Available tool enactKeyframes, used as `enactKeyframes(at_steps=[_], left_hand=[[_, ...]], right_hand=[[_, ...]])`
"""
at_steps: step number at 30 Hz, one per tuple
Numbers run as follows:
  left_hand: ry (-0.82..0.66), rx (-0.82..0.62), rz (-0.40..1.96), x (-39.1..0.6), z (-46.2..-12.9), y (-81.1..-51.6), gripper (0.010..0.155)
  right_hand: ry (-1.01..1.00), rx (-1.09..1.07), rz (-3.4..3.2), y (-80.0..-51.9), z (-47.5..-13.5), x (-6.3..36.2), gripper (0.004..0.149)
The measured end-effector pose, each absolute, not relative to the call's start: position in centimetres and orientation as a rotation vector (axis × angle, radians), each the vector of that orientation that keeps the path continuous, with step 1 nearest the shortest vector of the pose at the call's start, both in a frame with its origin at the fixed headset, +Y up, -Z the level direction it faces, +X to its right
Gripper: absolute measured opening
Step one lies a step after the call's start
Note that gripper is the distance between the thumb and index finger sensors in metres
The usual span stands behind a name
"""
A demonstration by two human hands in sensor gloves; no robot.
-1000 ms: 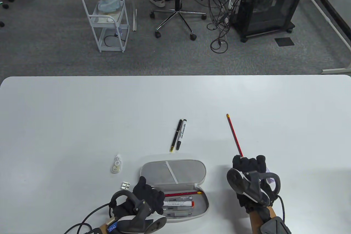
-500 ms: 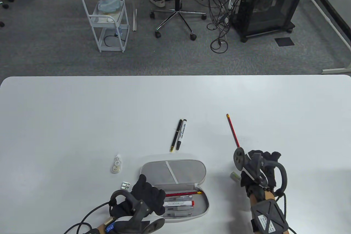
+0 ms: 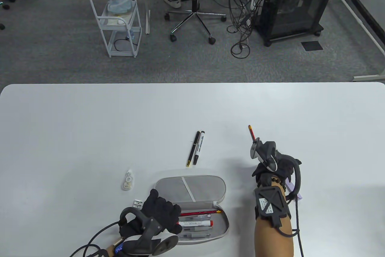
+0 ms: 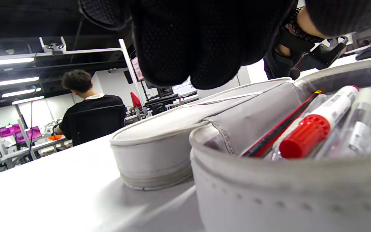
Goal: Pack double-layer zippered pencil case
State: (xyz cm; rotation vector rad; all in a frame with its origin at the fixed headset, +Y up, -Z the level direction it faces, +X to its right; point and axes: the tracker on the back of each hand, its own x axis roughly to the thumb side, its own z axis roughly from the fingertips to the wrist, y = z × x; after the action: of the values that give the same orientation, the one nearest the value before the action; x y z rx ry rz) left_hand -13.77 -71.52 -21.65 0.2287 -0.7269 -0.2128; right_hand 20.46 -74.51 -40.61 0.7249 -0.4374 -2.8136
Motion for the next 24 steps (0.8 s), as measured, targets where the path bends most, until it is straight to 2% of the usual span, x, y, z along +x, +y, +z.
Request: enactKeyframes(at_steps=[5,7,10,17,24], left_hand=[[-0.693,0.227,-0.219,-13.8,-21.8,-71.5,0.058],[-0.681,0.238,-0.214,-13.9,-21.8,-71.4,0.058],[-0.682,0.232,-0.208,-13.8,-21.8,-71.5,0.057],[-0.693,0.221,-0.206,-13.8,-21.9,-71.6,0.058],[-0.684,0.224,-0.199,-14.2,-21.9,-71.4,0.058]], right_hand=[[-0.392,0.713,-2.787,-74.6,-41.3,20.6,0.049],[-0.406,0.680,-2.756,-74.6,-41.1,20.7,0.047],[-0.507,0.677,-2.729,-74.0,-40.8,21.1,0.048],[-0.582,0.821,-2.833,-73.4,-40.2,21.8,0.051],[-0.431,0.728,-2.843,-72.6,-39.1,20.9,0.051]])
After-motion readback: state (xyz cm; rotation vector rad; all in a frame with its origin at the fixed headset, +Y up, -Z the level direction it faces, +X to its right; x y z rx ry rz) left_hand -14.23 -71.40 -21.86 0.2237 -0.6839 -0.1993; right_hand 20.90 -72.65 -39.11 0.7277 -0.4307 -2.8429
